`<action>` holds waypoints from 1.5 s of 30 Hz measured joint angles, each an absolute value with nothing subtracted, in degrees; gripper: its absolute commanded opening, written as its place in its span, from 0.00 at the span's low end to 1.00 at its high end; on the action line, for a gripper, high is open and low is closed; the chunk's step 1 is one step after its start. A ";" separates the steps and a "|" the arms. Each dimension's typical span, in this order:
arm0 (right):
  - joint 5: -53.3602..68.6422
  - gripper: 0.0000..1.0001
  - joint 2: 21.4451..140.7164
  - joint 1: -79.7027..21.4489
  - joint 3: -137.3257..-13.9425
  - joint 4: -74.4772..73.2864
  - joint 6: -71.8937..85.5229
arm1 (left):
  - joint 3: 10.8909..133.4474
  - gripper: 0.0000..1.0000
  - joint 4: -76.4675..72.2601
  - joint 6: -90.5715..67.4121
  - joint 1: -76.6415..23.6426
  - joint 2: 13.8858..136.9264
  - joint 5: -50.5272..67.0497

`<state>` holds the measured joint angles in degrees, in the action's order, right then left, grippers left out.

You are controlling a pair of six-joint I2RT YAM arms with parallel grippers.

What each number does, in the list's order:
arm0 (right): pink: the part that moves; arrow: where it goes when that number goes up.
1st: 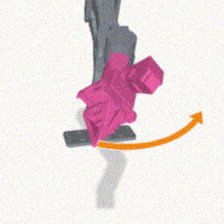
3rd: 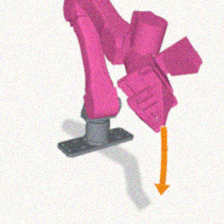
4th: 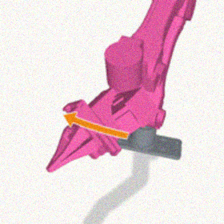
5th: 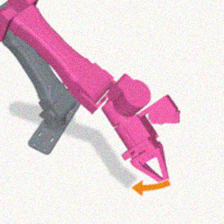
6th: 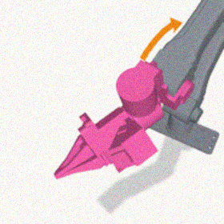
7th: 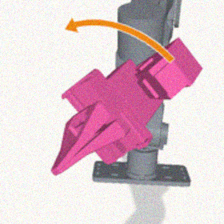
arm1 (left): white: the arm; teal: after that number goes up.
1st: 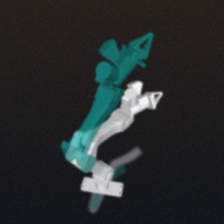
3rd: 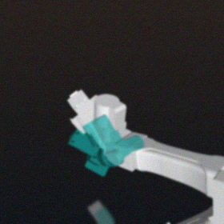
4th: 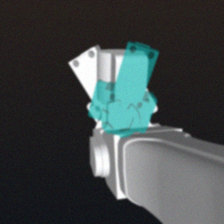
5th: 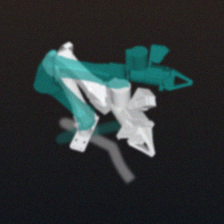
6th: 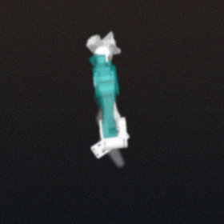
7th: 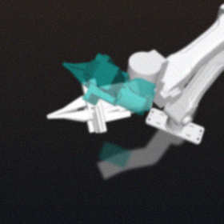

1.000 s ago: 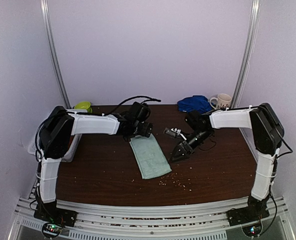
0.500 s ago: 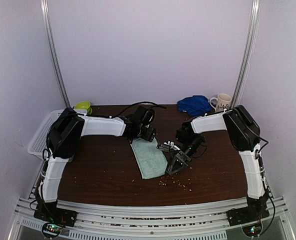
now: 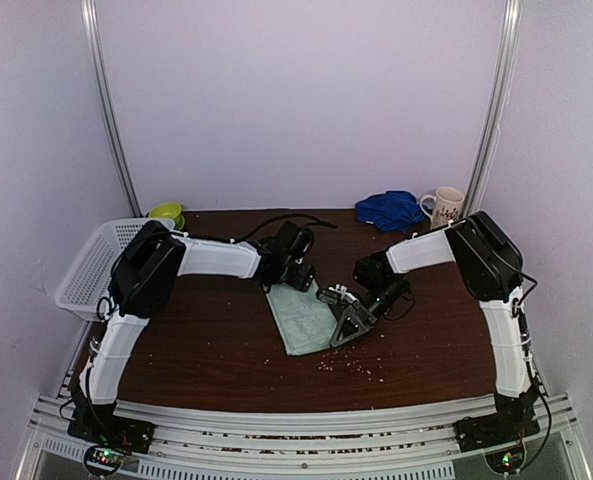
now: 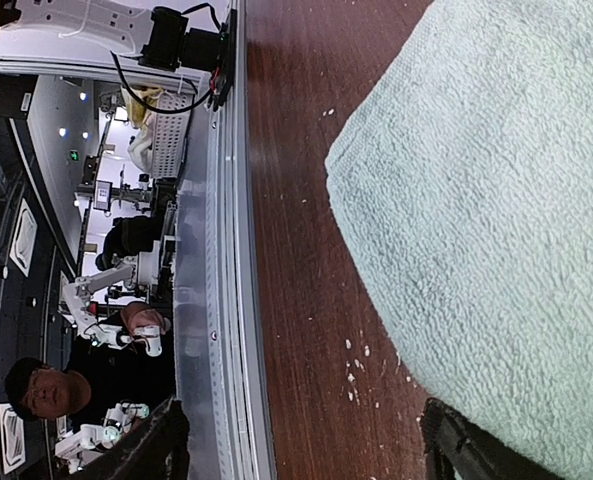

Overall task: Roll the towels
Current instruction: Adjust the towel at the center of the board, then roll the towel at the center of the board.

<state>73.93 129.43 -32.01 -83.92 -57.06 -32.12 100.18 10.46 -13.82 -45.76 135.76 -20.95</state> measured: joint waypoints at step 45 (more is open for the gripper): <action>26.55 0.98 75.02 -33.93 -43.27 -10.39 -44.60 | 70.94 0.98 -10.22 2.76 -48.88 97.08 -16.51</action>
